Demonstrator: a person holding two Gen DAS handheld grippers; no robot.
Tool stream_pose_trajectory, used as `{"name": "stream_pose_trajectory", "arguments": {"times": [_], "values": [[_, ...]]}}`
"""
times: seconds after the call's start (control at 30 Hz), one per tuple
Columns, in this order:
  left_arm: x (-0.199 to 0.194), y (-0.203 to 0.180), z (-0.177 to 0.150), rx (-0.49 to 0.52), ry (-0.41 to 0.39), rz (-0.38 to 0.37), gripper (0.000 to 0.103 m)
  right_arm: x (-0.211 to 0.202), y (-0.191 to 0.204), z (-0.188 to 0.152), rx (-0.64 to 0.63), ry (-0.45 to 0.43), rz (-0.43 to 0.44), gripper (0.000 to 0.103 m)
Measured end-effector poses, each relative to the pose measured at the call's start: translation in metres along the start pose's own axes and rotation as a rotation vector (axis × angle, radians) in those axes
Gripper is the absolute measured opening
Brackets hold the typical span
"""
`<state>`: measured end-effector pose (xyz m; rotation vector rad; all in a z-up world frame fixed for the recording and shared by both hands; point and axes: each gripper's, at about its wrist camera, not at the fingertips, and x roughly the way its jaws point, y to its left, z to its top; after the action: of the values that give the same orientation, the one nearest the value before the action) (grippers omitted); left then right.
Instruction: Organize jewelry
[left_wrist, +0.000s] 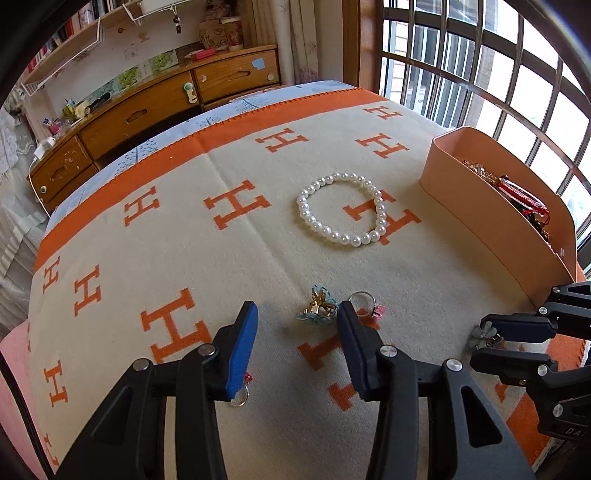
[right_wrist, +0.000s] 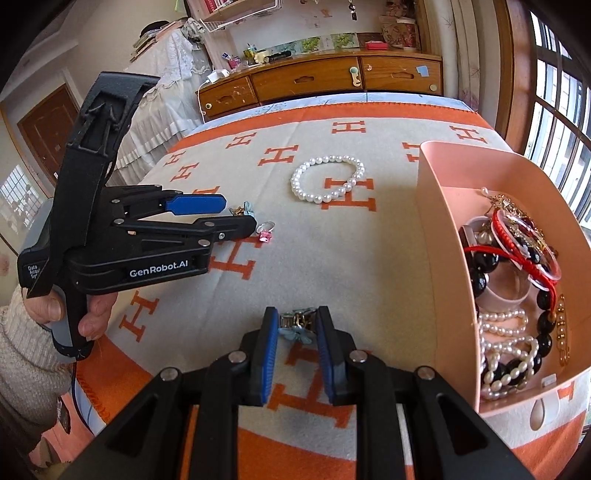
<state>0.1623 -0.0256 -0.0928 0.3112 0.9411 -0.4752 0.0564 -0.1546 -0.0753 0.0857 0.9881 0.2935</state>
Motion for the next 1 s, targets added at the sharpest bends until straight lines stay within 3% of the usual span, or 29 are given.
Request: {"name": "stream_pose_trajectory", "arguments": {"times": [0.03,0.07,0.43,0.73,1.0], "values": [[0.0,0.0,0.0,0.002,0.001,-0.009,0.022,0.0,0.0,0.0,-0.002,-0.001,0.001,0.021],[0.001,-0.001,0.001,0.001,0.004,-0.017,0.021,0.0,0.0,0.0,-0.004,-0.002,0.003,0.021],[-0.023,-0.009,0.005,-0.038,-0.041,-0.005,0.021,-0.004,-0.003,-0.001,0.018,-0.011,0.025,0.021],[-0.077,-0.046,0.032,-0.043,-0.145,-0.041,0.021,-0.047,-0.022,0.007,0.087,-0.144,0.121,0.021],[-0.082,-0.082,0.086,-0.083,-0.153,-0.11,0.021,-0.095,-0.084,0.045,0.2,-0.284,0.025,0.021]]}}
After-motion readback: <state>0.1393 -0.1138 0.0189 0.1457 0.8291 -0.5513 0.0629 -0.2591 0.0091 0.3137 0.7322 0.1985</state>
